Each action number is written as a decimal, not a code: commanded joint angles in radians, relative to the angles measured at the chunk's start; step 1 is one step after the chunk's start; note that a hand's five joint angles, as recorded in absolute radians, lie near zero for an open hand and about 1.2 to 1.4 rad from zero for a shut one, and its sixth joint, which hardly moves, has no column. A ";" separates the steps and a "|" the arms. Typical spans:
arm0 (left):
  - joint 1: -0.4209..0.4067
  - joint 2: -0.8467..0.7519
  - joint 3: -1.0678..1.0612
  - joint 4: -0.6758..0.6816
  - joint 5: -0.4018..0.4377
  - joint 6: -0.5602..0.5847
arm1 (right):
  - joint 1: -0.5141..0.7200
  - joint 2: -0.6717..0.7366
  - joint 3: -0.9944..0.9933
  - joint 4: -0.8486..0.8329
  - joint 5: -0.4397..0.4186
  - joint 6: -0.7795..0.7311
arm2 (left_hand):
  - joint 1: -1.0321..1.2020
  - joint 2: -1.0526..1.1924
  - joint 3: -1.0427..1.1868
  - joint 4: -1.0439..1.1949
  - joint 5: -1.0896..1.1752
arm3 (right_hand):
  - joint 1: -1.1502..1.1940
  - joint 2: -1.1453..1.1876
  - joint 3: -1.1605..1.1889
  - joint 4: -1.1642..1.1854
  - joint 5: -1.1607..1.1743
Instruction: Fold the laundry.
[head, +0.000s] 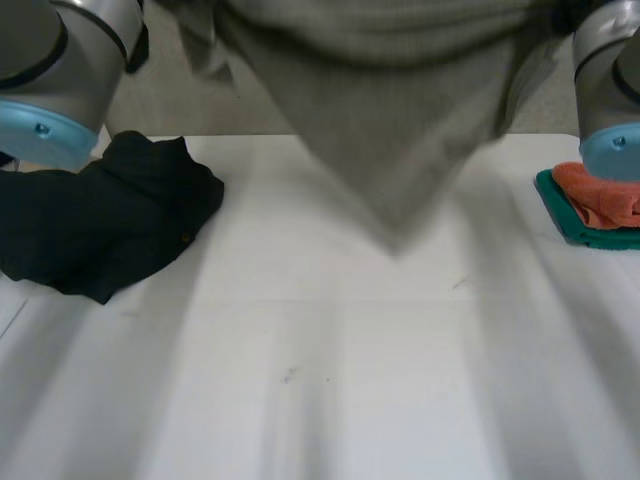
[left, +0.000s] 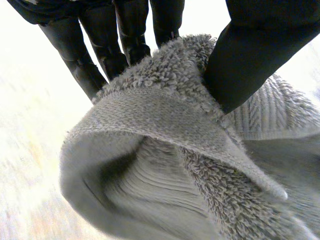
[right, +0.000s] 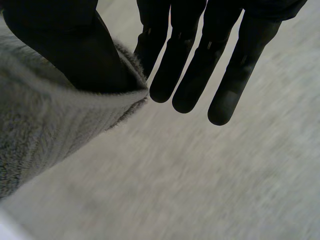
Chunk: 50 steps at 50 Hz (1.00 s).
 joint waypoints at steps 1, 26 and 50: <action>0.028 0.018 -0.148 0.059 0.008 -0.053 | 0.018 -0.086 0.172 -0.052 -0.076 0.023 | 0.271 0.202 0.219 0.202 0.263 | 0.258 0.218 0.207 0.199 0.235; 0.027 -0.079 -0.665 -0.094 -0.096 0.297 | 0.004 0.001 0.766 0.052 -0.221 -0.098 | -0.415 -0.484 -0.467 -0.484 -0.423 | 0.258 0.218 0.207 0.199 0.235; -0.011 -0.022 -0.863 0.130 -0.120 0.438 | -0.001 -0.060 0.892 0.035 -0.238 -0.051 | -0.604 -0.673 -0.656 -0.673 -0.611 | 0.258 0.218 0.207 0.199 0.235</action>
